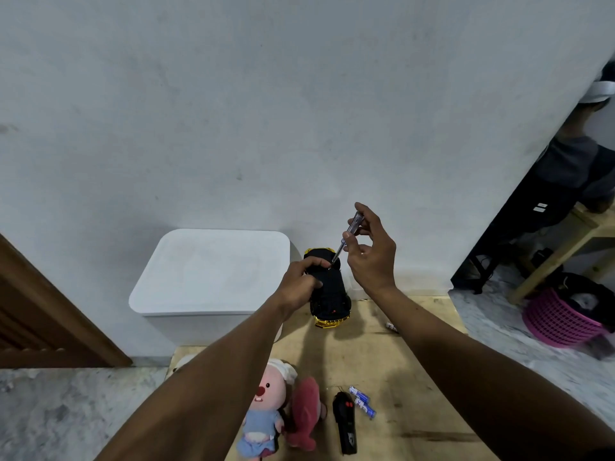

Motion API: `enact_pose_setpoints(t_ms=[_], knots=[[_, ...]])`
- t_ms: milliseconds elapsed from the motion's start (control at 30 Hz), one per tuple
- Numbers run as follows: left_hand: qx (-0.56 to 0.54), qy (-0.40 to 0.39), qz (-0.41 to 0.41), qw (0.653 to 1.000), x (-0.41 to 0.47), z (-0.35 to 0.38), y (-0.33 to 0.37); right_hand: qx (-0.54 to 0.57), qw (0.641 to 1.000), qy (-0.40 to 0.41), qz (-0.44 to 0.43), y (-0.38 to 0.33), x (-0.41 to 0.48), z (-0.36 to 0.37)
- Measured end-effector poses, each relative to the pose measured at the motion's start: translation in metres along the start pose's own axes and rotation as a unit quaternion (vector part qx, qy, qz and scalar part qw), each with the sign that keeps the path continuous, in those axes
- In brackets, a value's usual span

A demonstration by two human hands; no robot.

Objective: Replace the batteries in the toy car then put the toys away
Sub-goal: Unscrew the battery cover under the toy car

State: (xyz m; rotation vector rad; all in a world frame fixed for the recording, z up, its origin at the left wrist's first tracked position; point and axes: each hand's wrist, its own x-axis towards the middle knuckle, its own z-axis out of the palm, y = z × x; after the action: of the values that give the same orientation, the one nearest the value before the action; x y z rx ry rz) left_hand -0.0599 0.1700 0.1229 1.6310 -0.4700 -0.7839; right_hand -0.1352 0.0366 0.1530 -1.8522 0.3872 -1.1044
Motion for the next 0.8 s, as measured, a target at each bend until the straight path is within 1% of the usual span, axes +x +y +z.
enact_pose_setpoints(t_ms=[267,400,567,700,800], knots=[[0.008,0.01,0.009,1.0,0.0014,-0.0028,-0.0021,-0.016,1.0,-0.003,-0.022,-0.0043,0.002,-0.0024],[0.016,0.014,0.013,1.0,0.0019,-0.0041,-0.001,-0.011,1.0,-0.012,-0.011,-0.0018,0.001,0.0003],[0.011,0.012,0.013,1.0,0.002,-0.0046,-0.0006,-0.018,0.999,-0.019,-0.04,-0.0049,-0.0011,0.0027],[0.015,0.013,0.012,1.0,0.002,-0.0044,-0.0002,-0.009,1.0,-0.006,-0.028,-0.0023,0.0013,0.0037],[0.007,0.013,0.009,1.0,0.0013,-0.0051,0.0005,-0.008,0.999,-0.014,-0.03,0.0012,-0.0004,0.0034]])
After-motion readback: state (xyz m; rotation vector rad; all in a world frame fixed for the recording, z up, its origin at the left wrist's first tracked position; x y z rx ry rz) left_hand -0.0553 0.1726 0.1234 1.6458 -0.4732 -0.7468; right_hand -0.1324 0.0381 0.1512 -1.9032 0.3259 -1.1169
